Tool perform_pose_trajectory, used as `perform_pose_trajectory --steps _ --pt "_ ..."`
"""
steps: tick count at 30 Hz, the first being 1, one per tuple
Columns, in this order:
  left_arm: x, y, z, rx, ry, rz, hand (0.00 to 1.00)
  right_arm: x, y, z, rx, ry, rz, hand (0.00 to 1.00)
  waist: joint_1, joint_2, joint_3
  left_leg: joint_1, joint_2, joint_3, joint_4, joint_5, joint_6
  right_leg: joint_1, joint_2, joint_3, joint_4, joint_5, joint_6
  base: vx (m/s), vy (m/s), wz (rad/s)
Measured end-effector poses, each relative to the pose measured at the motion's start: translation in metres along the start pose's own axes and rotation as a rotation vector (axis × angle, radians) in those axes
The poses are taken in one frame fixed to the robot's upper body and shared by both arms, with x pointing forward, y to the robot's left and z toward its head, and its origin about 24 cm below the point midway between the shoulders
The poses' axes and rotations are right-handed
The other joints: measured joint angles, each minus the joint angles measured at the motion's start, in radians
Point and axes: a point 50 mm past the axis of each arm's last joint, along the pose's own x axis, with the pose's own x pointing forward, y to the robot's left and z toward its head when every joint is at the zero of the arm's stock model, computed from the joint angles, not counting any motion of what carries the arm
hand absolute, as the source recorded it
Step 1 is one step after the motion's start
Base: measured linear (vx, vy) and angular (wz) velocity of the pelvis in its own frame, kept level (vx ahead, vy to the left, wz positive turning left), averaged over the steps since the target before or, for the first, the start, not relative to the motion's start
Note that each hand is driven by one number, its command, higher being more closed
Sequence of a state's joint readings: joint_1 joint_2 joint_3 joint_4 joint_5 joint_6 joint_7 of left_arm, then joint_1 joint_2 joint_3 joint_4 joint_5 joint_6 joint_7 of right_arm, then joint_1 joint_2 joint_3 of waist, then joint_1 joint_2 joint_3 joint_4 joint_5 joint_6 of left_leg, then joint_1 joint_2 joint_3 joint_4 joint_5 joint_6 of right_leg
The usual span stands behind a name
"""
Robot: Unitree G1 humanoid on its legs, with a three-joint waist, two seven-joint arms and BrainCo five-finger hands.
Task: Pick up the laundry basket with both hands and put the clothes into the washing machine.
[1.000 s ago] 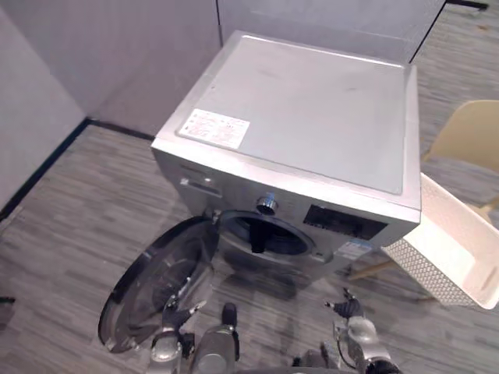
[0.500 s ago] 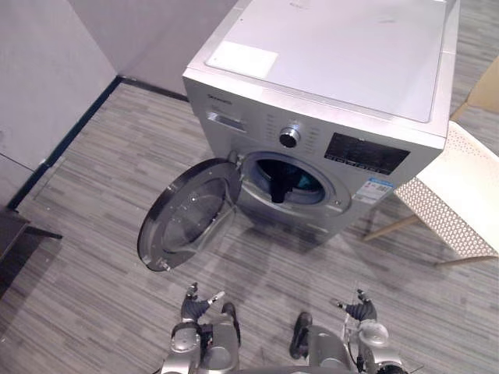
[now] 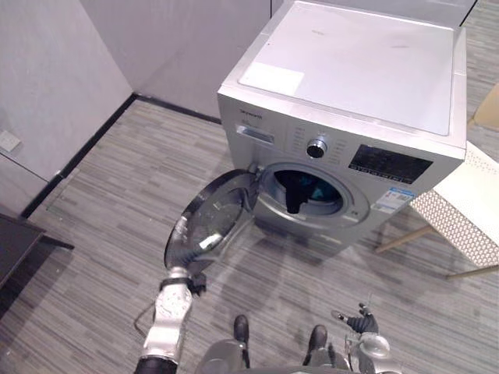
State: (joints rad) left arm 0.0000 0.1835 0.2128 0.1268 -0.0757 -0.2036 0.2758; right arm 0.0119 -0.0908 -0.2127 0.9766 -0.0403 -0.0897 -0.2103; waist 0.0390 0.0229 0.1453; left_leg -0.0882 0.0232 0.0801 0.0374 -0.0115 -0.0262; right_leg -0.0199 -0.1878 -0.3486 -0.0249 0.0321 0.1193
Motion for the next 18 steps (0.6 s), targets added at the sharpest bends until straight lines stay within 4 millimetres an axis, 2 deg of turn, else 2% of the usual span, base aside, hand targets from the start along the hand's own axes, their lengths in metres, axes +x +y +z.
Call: perform_pose_trajectory --steps 4,5,8,10,11,12,14,15,17,18 --pt "0.031 0.061 0.023 0.04 -0.09 0.256 0.0 0.001 -0.007 0.0 -0.013 0.0 0.003 0.0 0.002 -0.008 -0.009 0.001 0.017 0.008 -0.029 0.014 -0.011 -0.003 0.024 0.015 -0.037 0.023 -0.018 -0.01 -0.049 -0.1" --pt "0.034 0.069 0.023 0.06 -0.09 0.28 0.0 0.002 -0.008 0.0 -0.014 -0.001 0.001 0.0 0.003 -0.011 -0.009 0.001 0.019 0.01 -0.033 0.015 -0.011 -0.004 0.029 0.018 -0.044 0.028 -0.024 -0.03 -0.032 -0.13" --pt "0.048 0.102 0.021 0.171 -0.043 0.358 0.0 0.003 -0.008 0.003 -0.018 -0.008 0.002 0.0 0.01 -0.042 -0.003 -0.01 0.031 0.034 -0.038 0.018 -0.013 -0.022 0.044 0.039 -0.069 0.049 -0.034 -0.04 -0.025 -0.25" --pt "0.055 0.118 0.011 0.236 0.037 0.391 0.0 0.003 -0.009 0.004 -0.021 -0.013 0.0 0.0 0.023 -0.07 0.004 -0.033 0.038 0.047 -0.037 0.02 -0.017 -0.054 0.051 0.055 -0.073 0.059 -0.036 -0.07 -0.025 -0.27" --pt "0.061 0.124 0.002 0.265 0.113 0.394 0.0 0.004 -0.011 0.005 -0.024 -0.013 -0.003 0.0 0.031 -0.092 0.016 -0.05 0.041 0.053 -0.034 0.022 -0.019 -0.074 0.054 0.064 -0.073 0.066 -0.037 -0.06 -0.012 -0.19" --pt "0.061 0.125 0.0 0.272 0.128 0.394 0.0 0.004 -0.011 0.005 -0.024 -0.014 -0.003 0.0 0.03 -0.096 0.019 -0.053 0.041 0.053 -0.033 0.023 -0.018 -0.076 0.054 0.065 -0.073 0.067 -0.038 -0.05 -0.005 -0.14" --pt "0.064 0.13 -0.015 0.318 0.24 0.389 0.0 0.004 -0.009 0.005 -0.026 -0.014 0.002 0.0 0.029 -0.135 0.042 -0.074 0.045 0.056 -0.02 0.023 -0.018 -0.094 0.058 0.071 -0.073 0.073 -0.046 -0.03 -0.001 -0.05" --pt "0.065 0.128 -0.018 0.316 0.262 0.387 0.0 0.004 -0.009 0.005 -0.026 -0.014 0.003 0.0 0.031 -0.145 0.05 -0.077 0.046 0.056 -0.018 0.023 -0.018 -0.097 0.059 0.072 -0.073 0.075 -0.049 -0.04 -0.001 -0.01" --pt "0.071 0.12 -0.025 0.304 0.32 0.368 0.0 0.003 -0.006 0.008 -0.015 -0.025 0.01 0.0 0.031 -0.184 0.083 -0.116 0.051 0.051 0.01 0.023 -0.019 -0.12 0.062 0.072 -0.073 0.083 -0.056 -0.05 0.0 0.03" --pt "0.072 0.117 -0.026 0.303 0.327 0.36 0.0 0.003 -0.005 0.009 -0.011 -0.029 0.011 0.0 0.031 -0.19 0.088 -0.13 0.053 0.049 0.016 0.023 -0.019 -0.131 0.064 0.072 -0.072 0.087 -0.062 -0.08 0.001 0.02"
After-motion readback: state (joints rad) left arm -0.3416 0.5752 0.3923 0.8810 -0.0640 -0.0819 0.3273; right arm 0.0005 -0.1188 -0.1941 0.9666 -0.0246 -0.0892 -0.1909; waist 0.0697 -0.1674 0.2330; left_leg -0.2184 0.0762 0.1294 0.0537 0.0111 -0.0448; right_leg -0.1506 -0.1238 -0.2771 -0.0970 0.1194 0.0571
